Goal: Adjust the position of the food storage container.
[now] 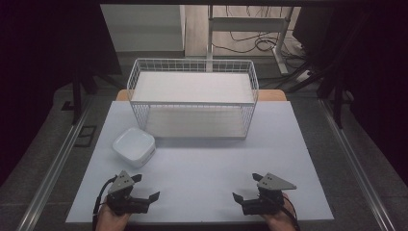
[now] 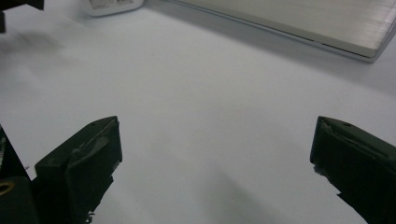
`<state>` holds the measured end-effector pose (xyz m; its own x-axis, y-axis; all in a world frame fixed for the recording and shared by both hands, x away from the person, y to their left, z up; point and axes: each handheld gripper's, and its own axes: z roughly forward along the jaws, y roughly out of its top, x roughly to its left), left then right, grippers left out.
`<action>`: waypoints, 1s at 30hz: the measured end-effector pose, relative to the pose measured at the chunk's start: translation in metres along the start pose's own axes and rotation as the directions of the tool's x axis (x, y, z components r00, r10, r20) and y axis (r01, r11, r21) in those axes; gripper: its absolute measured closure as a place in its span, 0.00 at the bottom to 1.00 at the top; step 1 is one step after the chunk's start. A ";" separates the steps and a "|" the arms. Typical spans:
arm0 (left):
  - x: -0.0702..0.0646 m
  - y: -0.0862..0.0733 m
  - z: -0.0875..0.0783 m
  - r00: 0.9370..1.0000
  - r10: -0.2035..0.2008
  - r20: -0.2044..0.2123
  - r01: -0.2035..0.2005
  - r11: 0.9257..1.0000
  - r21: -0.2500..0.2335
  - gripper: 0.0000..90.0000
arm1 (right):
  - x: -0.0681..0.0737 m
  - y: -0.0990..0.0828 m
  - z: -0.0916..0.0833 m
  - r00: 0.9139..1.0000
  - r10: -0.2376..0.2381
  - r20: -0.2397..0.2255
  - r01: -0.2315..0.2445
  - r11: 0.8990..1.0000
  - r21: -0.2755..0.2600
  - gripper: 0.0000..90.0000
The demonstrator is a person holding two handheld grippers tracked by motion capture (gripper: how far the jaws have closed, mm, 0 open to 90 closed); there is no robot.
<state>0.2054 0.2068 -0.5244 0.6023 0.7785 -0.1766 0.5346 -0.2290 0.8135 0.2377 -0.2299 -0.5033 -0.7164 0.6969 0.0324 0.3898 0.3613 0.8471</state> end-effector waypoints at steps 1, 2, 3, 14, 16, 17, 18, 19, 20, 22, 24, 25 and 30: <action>0.001 0.000 -0.001 1.000 -0.004 -0.004 0.004 1.000 0.002 0.05 | 0.000 0.000 0.001 1.000 -0.003 0.000 0.003 1.000 0.006 0.02; 0.002 0.000 -0.002 1.000 -0.007 -0.011 0.007 1.000 0.001 0.04 | 0.000 0.000 0.001 1.000 -0.008 0.002 0.008 1.000 0.012 0.02; 0.003 0.001 -0.002 1.000 -0.011 -0.013 0.011 1.000 0.003 0.03 | 0.000 0.000 0.001 1.000 -0.007 0.002 0.007 1.000 0.010 0.01; 0.005 0.006 -0.001 0.999 0.039 -0.036 -0.039 0.999 0.018 0.03 | -0.009 0.001 -0.003 0.999 0.009 0.043 -0.010 1.000 0.019 0.02; 0.005 0.007 -0.001 0.998 0.049 -0.037 -0.049 0.999 0.023 0.05 | -0.012 0.002 -0.004 0.998 0.012 0.057 -0.013 1.000 0.019 0.02; 0.006 0.008 -0.001 0.998 0.053 -0.037 -0.052 0.998 0.026 0.06 | -0.013 0.002 -0.004 0.998 0.018 0.058 -0.020 1.000 0.022 0.02; 0.007 0.009 -0.001 0.997 0.060 -0.046 -0.058 0.998 0.035 0.07 | -0.014 0.002 -0.004 0.998 0.024 0.063 -0.026 0.999 0.025 0.03; 0.007 0.010 -0.001 0.997 0.064 -0.046 -0.062 0.997 0.038 0.08 | -0.015 0.001 -0.004 0.997 0.029 0.070 -0.031 0.999 0.026 0.02; 0.008 0.011 -0.001 0.997 0.068 -0.043 -0.066 0.997 0.038 0.10 | -0.016 0.001 -0.004 0.997 0.034 0.074 -0.036 0.999 0.027 0.02; 0.009 0.013 0.000 0.996 0.076 -0.038 -0.075 0.996 0.037 0.15 | -0.016 0.001 -0.004 0.996 0.037 0.083 -0.040 0.999 0.029 0.02; 0.011 0.016 0.001 0.996 0.085 -0.041 -0.084 0.996 0.036 0.20 | -0.017 0.001 -0.005 0.995 0.039 0.091 -0.042 0.999 0.029 0.01; 0.012 0.019 0.001 0.996 0.086 -0.035 -0.085 0.996 0.032 0.22 | -0.017 0.001 -0.005 0.995 0.040 0.092 -0.043 0.999 0.028 0.01; 0.023 0.027 -0.002 0.999 0.052 -0.014 -0.052 0.999 -0.002 0.39 | -0.016 0.001 -0.004 0.995 0.036 0.095 -0.039 0.999 0.033 0.01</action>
<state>0.2325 0.2197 -0.5057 0.6206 0.7739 -0.1263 0.5011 -0.2676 0.8230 0.2474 -0.2432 -0.5005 -0.6439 0.7650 0.0120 0.4362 0.3541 0.8272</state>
